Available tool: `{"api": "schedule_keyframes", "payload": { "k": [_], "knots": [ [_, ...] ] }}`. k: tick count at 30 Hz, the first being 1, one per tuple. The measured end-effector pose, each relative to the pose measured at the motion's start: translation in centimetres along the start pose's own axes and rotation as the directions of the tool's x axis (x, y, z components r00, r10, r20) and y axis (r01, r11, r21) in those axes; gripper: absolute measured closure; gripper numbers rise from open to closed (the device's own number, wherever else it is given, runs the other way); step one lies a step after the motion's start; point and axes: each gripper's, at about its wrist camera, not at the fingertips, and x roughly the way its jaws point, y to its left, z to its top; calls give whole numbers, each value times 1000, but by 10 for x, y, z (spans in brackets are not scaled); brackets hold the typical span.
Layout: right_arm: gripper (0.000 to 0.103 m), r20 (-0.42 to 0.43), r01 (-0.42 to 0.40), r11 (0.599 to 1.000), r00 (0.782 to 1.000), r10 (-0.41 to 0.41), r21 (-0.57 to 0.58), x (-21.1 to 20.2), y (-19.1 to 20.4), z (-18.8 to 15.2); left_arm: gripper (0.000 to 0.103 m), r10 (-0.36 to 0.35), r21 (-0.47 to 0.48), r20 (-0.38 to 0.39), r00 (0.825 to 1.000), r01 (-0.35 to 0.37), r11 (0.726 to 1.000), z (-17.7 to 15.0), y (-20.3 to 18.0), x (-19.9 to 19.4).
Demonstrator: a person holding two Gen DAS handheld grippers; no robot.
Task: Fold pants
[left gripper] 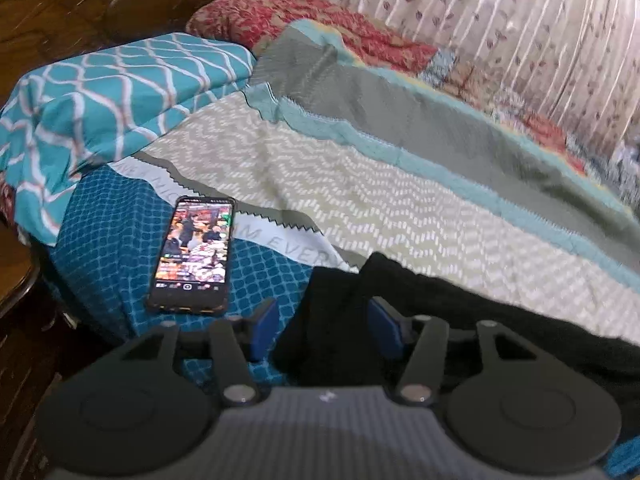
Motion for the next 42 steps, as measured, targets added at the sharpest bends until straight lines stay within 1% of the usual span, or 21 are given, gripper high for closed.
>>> {"api": "schedule_keyframes", "payload": {
  "k": [1,3,5,6,8,12,13,14,15,16,18,20,22,23,24,25,28,29,31,35,42],
  "knots": [
    [62,27,48,998,999,-47,-29,-3,5,-4,49,3,6,-9,1000,-3,1000,-1,-3,4],
    [47,80,71,997,994,-70,-9,-21,8,-7,44,-9,5,-23,1000,9,1000,-4,-5,8],
    [47,147,24,999,989,-30,40,-46,3,-8,20,-15,-2,-37,999,15,1000,-8,-4,11],
    [47,181,32,998,983,-41,51,-57,4,-9,16,-14,-3,-37,999,14,1000,-9,-3,13],
    [47,222,27,998,974,-40,64,-77,12,-11,14,-26,-5,-45,999,26,1000,-10,-3,18],
    [46,223,-92,994,972,75,67,-105,34,-20,14,-103,-9,-73,992,103,995,-11,-7,30],
    [46,219,-123,991,970,107,59,-110,44,-22,24,-134,-2,-84,987,134,991,-12,-10,34],
    [46,209,-160,986,967,146,51,-112,58,-25,48,-160,10,-97,982,162,987,-15,-14,39],
    [45,193,-195,980,964,184,41,-117,69,-28,60,-168,28,-106,980,171,985,-18,-18,43],
    [45,164,-240,970,959,233,23,-120,84,-35,85,-171,48,-102,980,177,983,-21,-22,46],
    [45,104,-306,952,946,306,-16,-115,114,-46,89,-240,40,-55,969,242,969,-21,-25,38],
    [45,33,-357,932,933,359,-67,-115,146,-63,89,-351,73,109,930,345,936,-19,-28,6],
    [45,-39,-378,921,926,376,-96,-112,172,-77,89,-364,184,282,888,322,929,-20,-33,-29],
    [45,-76,-388,917,921,382,-95,-110,183,-85,88,-353,208,315,881,299,931,-20,-32,-35],
    [44,-97,-393,915,918,384,-94,-109,190,-91,88,-333,210,320,887,276,938,-20,-28,-34],
    [41,-93,-380,918,924,372,-109,-112,197,-97,88,-301,186,299,906,254,949,-20,-20,-26],
    [39,-57,-339,915,940,335,-218,-121,211,-106,87,-142,47,138,980,137,990,-29,17,22],
    [39,-55,-338,914,941,334,-224,-121,211,-105,89,-98,4,83,992,98,995,-34,27,33],
    [38,-66,-352,914,936,346,-199,-119,204,-102,87,-82,-86,15,997,83,993,-41,47,42],
    [38,-76,-362,916,932,354,-173,-118,202,-101,50,-106,-185,76,991,118,976,-38,66,24],
    [36,-64,-338,922,941,332,-191,-120,207,-107,43,-199,-93,137,970,213,973,10,40,29]
  ]
}}
